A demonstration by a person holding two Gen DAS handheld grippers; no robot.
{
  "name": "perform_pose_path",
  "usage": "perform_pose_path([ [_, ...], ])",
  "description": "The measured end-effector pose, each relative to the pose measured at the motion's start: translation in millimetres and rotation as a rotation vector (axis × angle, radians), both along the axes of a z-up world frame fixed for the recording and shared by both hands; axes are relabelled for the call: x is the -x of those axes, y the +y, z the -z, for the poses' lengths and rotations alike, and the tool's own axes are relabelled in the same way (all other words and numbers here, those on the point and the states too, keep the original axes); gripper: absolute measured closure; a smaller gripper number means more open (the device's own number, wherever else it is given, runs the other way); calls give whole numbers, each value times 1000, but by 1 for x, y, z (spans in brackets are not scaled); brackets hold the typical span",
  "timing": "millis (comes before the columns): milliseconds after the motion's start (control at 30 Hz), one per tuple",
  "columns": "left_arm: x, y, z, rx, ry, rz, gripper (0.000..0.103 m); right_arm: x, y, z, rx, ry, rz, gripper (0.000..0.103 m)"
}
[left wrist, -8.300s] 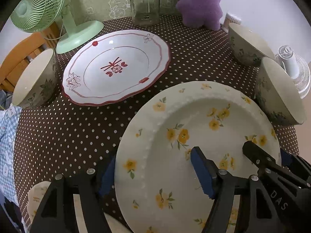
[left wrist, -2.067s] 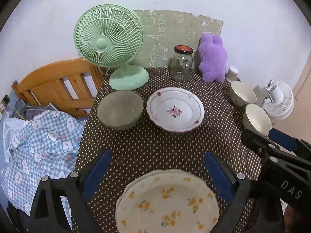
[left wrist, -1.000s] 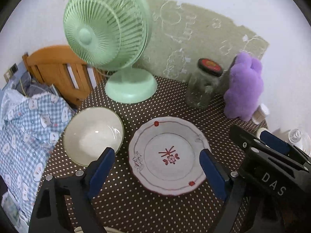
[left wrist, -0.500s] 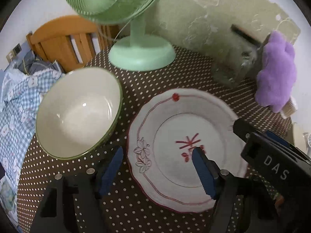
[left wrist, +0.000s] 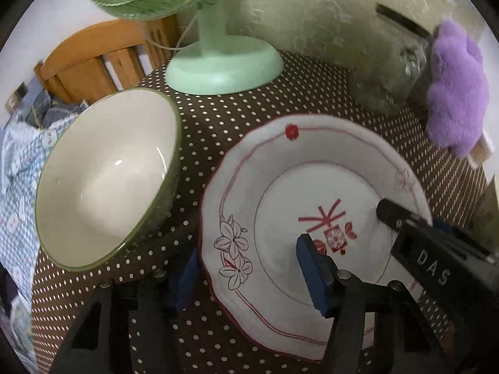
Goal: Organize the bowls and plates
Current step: 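Grasp the rim of the red-patterned white plate with the left gripper, then carry the red-patterned plate and lower it onto the flowered plates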
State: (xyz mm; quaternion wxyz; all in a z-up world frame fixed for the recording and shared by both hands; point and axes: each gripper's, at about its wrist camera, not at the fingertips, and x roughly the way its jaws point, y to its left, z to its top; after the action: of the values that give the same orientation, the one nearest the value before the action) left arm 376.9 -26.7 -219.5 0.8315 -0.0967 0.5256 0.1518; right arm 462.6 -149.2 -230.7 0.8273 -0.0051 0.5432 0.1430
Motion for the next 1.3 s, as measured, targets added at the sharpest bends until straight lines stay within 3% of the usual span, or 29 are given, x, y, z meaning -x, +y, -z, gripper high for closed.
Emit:
perform_pose_path([
  [267, 3, -6, 1, 15, 22, 21, 45, 12, -2, -2, 30, 7, 27, 63],
  [900, 52, -46, 0, 20, 85, 140, 45, 100, -61, -3, 29, 125, 134, 63],
  [1300, 41, -40, 1, 31, 80, 131, 44, 80, -55, -4, 27, 88, 63, 60],
])
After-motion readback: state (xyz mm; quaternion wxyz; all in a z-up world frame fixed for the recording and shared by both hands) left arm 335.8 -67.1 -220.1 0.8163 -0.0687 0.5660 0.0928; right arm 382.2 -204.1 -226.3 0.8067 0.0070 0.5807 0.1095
